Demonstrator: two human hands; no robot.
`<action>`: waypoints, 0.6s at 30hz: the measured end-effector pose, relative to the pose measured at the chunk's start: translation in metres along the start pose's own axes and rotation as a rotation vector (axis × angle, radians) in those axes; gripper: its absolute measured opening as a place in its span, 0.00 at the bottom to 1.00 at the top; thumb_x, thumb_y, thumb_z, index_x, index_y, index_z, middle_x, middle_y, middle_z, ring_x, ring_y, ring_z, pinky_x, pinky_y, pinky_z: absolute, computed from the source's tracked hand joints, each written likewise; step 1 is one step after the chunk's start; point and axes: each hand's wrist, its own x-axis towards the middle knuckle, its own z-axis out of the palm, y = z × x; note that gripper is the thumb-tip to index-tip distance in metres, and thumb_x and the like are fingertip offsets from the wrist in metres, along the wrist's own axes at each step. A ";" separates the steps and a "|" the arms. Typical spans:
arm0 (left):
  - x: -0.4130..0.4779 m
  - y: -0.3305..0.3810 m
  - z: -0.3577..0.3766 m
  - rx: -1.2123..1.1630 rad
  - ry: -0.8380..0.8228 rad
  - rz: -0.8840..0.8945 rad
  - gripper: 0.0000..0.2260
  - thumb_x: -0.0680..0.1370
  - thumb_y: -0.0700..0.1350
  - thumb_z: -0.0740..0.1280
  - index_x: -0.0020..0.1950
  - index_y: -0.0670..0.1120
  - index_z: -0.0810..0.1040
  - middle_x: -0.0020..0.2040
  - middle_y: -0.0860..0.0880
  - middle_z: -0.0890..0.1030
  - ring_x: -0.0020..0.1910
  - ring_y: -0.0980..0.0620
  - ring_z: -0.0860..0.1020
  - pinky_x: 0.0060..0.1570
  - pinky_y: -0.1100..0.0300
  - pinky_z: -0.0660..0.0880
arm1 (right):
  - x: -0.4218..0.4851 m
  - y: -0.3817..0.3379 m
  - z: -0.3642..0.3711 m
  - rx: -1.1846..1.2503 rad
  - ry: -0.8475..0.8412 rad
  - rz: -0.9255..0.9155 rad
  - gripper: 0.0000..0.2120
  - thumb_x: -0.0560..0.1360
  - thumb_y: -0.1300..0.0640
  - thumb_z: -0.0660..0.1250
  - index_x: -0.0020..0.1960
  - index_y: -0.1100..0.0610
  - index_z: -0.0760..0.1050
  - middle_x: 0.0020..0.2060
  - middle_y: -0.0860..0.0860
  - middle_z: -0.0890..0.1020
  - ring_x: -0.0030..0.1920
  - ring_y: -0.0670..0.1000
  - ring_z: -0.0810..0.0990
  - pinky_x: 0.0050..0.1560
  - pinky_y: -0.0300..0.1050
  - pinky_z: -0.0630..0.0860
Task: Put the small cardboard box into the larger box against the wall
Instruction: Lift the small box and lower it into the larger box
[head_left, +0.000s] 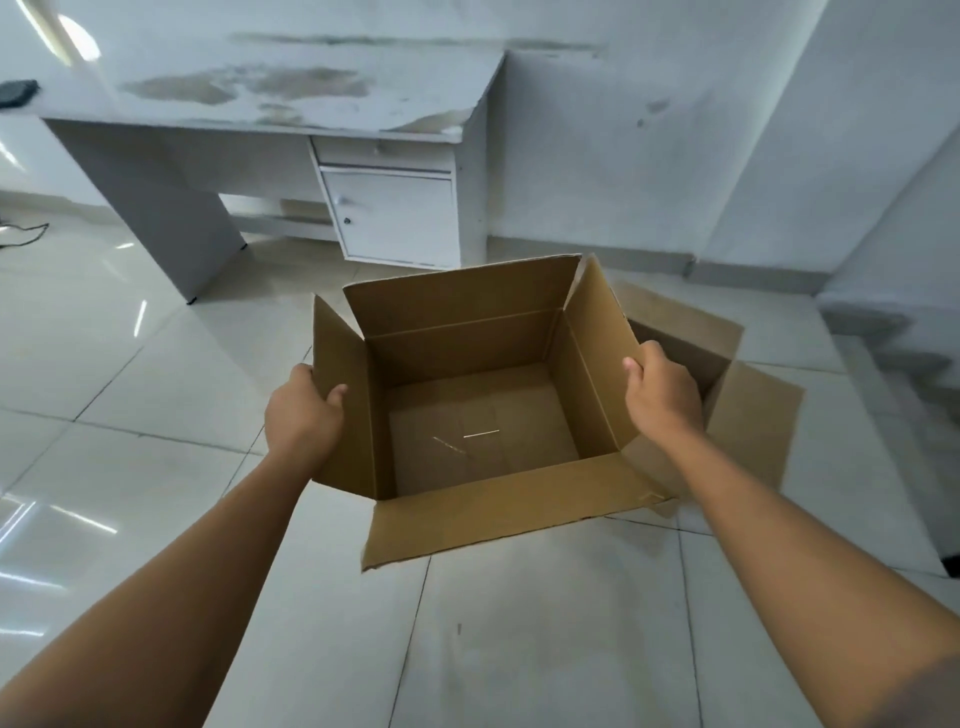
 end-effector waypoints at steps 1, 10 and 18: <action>0.002 0.015 -0.002 -0.005 -0.018 0.014 0.17 0.79 0.47 0.64 0.64 0.38 0.71 0.59 0.38 0.80 0.56 0.36 0.78 0.52 0.47 0.76 | 0.004 0.002 -0.013 0.003 0.009 0.026 0.11 0.81 0.55 0.54 0.52 0.62 0.70 0.36 0.54 0.75 0.36 0.56 0.75 0.33 0.45 0.69; 0.036 0.147 0.027 -0.027 -0.182 0.143 0.14 0.78 0.45 0.64 0.60 0.40 0.76 0.55 0.40 0.82 0.52 0.39 0.81 0.47 0.53 0.75 | 0.061 0.050 -0.092 -0.038 0.120 0.201 0.12 0.81 0.56 0.56 0.57 0.62 0.71 0.36 0.54 0.75 0.35 0.53 0.74 0.30 0.40 0.66; 0.084 0.264 0.126 -0.061 -0.328 0.204 0.14 0.79 0.42 0.61 0.62 0.39 0.77 0.55 0.39 0.82 0.54 0.38 0.80 0.52 0.50 0.77 | 0.156 0.120 -0.086 -0.009 0.163 0.347 0.12 0.80 0.57 0.56 0.58 0.63 0.71 0.43 0.61 0.82 0.37 0.55 0.77 0.36 0.44 0.72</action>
